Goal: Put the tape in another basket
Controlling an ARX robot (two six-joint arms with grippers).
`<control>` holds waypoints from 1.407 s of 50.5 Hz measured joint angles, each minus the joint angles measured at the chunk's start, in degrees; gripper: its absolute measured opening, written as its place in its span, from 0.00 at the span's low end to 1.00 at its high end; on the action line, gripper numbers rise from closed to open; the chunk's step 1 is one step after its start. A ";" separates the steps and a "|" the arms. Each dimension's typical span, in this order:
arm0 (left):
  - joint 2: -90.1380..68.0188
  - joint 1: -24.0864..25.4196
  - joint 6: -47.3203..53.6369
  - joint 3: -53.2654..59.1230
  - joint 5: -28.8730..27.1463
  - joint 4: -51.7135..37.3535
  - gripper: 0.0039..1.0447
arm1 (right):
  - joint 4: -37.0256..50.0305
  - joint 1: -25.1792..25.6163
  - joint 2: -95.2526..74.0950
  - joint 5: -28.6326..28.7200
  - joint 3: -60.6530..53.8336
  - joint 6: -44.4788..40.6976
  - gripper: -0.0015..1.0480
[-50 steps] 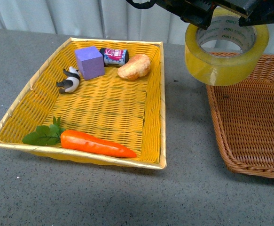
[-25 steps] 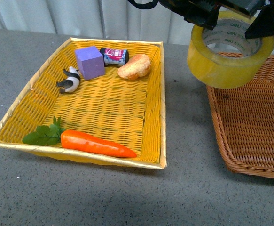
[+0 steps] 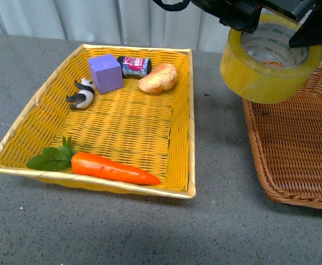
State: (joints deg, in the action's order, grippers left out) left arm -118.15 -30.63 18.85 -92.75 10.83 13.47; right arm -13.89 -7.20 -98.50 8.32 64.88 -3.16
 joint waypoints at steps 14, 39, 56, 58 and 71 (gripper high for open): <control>8.00 -1.07 -3.04 5.22 5.07 1.22 0.79 | 0.98 3.17 -3.93 -4.79 0.37 0.52 0.15; 8.52 13.27 -24.33 20.13 -28.79 -27.21 0.94 | 7.56 10.58 -10.27 -5.29 -4.31 0.15 0.15; 11.61 16.00 -29.92 26.80 -31.67 -31.69 0.94 | 14.69 11.80 -14.82 -2.49 -7.58 0.55 0.15; 11.91 16.02 -29.99 27.34 -31.61 -32.28 0.94 | 14.95 11.91 -14.93 -1.55 -7.89 0.90 0.19; 13.73 15.19 -31.23 30.86 -36.13 -35.87 0.94 | 23.30 11.89 -13.64 -2.91 -11.17 2.34 0.54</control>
State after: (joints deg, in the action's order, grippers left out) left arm -104.42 -15.44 -12.38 -61.89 -25.30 -22.39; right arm 9.41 4.69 -112.14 5.41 53.71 -0.82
